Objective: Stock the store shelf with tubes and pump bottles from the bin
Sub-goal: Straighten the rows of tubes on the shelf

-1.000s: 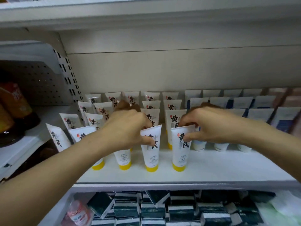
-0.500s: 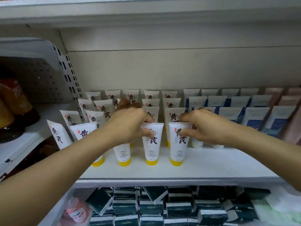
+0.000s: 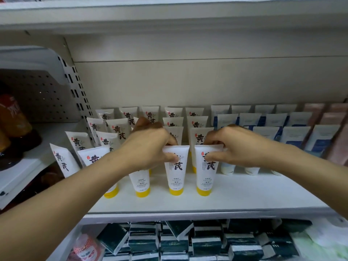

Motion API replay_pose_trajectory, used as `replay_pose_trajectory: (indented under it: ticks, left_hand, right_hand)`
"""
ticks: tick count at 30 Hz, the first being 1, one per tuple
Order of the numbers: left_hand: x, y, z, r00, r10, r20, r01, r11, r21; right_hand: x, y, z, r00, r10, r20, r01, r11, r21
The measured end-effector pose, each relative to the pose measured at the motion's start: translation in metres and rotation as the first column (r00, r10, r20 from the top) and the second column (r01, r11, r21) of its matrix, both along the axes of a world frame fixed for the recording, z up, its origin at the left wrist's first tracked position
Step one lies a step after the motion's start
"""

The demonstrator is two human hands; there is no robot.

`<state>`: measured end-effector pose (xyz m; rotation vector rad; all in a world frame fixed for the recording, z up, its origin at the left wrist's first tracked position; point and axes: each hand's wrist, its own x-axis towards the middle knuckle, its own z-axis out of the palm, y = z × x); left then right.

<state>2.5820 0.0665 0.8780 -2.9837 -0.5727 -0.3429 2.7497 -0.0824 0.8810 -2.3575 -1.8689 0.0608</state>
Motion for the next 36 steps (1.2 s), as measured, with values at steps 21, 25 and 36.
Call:
replay_pose_trajectory:
  ticks: [21,25,36]
  left_hand:
    - [-0.052,0.037,0.044,0.964,0.022,0.266,0.095,0.903,-0.418]
    - [-0.064,0.043,0.053,0.939,0.125,0.320,0.049,0.873,-0.485]
    - [-0.061,0.100,0.067,0.948,0.210,0.239,-0.091,0.898,-0.431]
  right_hand:
    - [-0.017,0.013,0.031,0.986,0.151,-0.071,-0.134,0.971,0.195]
    - [-0.014,0.022,0.039,0.980,0.184,-0.078,-0.168,0.970,0.177]
    - [-0.006,0.066,0.040,0.950,0.238,-0.203,-0.189,0.953,0.237]
